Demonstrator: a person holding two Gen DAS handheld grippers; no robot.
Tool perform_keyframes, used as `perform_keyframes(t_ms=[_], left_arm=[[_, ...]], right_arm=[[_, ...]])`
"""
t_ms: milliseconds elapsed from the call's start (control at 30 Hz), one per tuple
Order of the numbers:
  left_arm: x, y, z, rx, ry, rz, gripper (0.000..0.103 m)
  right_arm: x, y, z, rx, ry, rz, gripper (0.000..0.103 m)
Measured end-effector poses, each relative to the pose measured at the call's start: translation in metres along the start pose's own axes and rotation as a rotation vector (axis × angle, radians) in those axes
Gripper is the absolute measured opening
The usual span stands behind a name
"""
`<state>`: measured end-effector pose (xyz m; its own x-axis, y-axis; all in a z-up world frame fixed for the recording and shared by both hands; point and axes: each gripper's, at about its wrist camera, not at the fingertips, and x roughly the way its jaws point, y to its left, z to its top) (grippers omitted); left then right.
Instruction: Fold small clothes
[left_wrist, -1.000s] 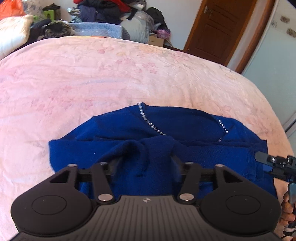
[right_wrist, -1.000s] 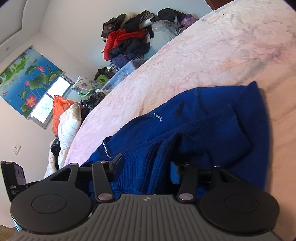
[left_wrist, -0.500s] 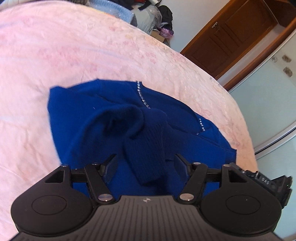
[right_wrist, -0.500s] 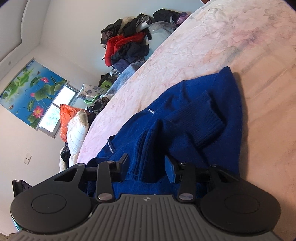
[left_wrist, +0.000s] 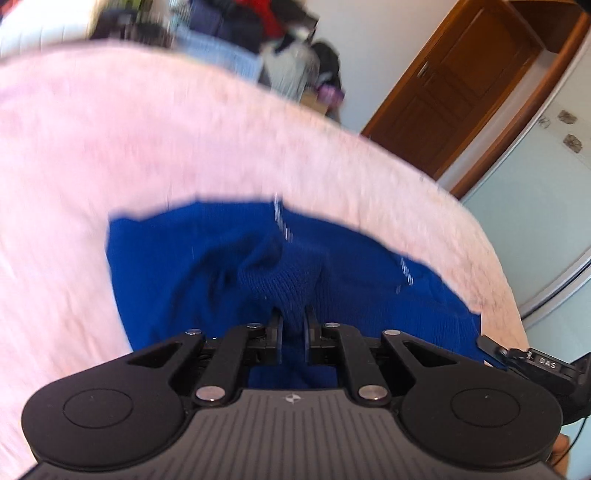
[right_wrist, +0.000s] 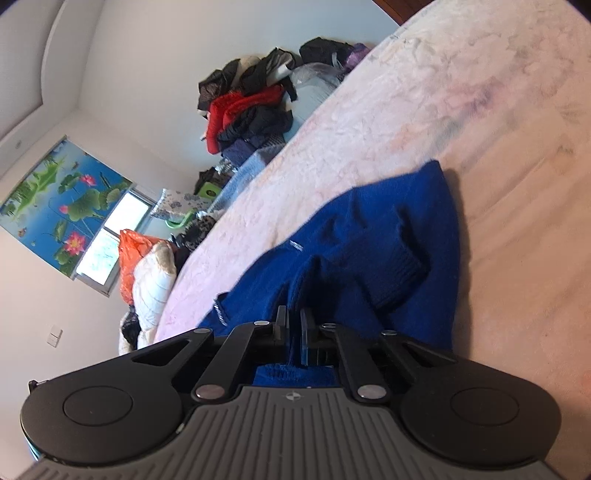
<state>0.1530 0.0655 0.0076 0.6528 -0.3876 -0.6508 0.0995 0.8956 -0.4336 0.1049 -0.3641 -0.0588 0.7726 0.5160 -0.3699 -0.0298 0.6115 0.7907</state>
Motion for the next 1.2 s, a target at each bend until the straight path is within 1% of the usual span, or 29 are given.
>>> perform_keyframes(t_ms=[67,233,367,400,433,467,533,600,633,667,700,733,767,833,900,1000,1133,1200], left_arm=[[-0.006,-0.002,0.009,0.021,-0.037,0.012,0.009],[-0.003,-0.008,0.030,0.051,-0.071,0.039,0.009],[0.008,-0.016,0.047,0.084,-0.087,0.066,0.009],[0.011,-0.018,0.052,0.094,-0.094,0.068,0.009],[0.015,-0.019,0.058,0.099,-0.106,0.076,0.009],[0.021,-0.021,0.063,0.103,-0.112,0.086,0.009],[0.034,-0.021,0.074,0.097,-0.110,0.105,0.009],[0.051,-0.021,0.080,0.102,-0.095,0.132,0.009],[0.058,-0.020,0.082,0.101,-0.091,0.152,0.009],[0.065,-0.020,0.083,0.110,-0.076,0.165,0.009],[0.071,-0.019,0.083,0.113,-0.070,0.175,0.009],[0.075,-0.018,0.082,0.116,-0.067,0.187,0.009],[0.079,-0.018,0.081,0.123,-0.065,0.195,0.009],[0.081,-0.018,0.079,0.133,-0.067,0.204,0.009],[0.081,-0.019,0.078,0.140,-0.072,0.207,0.009],[0.079,-0.019,0.075,0.153,-0.079,0.213,0.009],[0.079,-0.017,0.075,0.144,-0.075,0.218,0.009],[0.078,-0.016,0.076,0.138,-0.075,0.220,0.009]], right_arm=[[-0.003,0.003,0.005,0.001,-0.015,0.021,0.009],[-0.001,0.007,0.021,0.019,-0.056,0.046,0.009],[0.006,0.003,0.037,0.038,-0.082,0.034,0.008],[0.008,0.000,0.040,0.050,-0.090,0.036,0.007],[0.011,-0.002,0.045,0.061,-0.099,0.038,0.004],[0.014,-0.005,0.049,0.074,-0.108,0.038,0.004],[0.022,-0.010,0.058,0.096,-0.124,0.025,0.004],[0.032,-0.013,0.064,0.094,-0.130,-0.020,0.004],[0.036,-0.013,0.066,0.074,-0.134,-0.057,0.008],[0.038,-0.012,0.066,0.050,-0.132,-0.087,0.016],[0.038,-0.010,0.062,0.030,-0.118,-0.091,0.017],[0.038,-0.008,0.059,0.018,-0.095,-0.078,0.022],[0.036,-0.005,0.053,0.012,-0.075,-0.068,0.031],[0.028,0.003,0.039,-0.019,-0.038,-0.055,0.042],[0.017,0.011,0.024,-0.045,-0.008,-0.051,0.043],[0.009,0.014,0.009,-0.035,0.045,-0.018,0.043],[0.024,0.014,-0.006,-0.058,0.140,-0.068,0.049],[0.032,0.018,-0.011,-0.092,0.154,-0.082,0.046]])
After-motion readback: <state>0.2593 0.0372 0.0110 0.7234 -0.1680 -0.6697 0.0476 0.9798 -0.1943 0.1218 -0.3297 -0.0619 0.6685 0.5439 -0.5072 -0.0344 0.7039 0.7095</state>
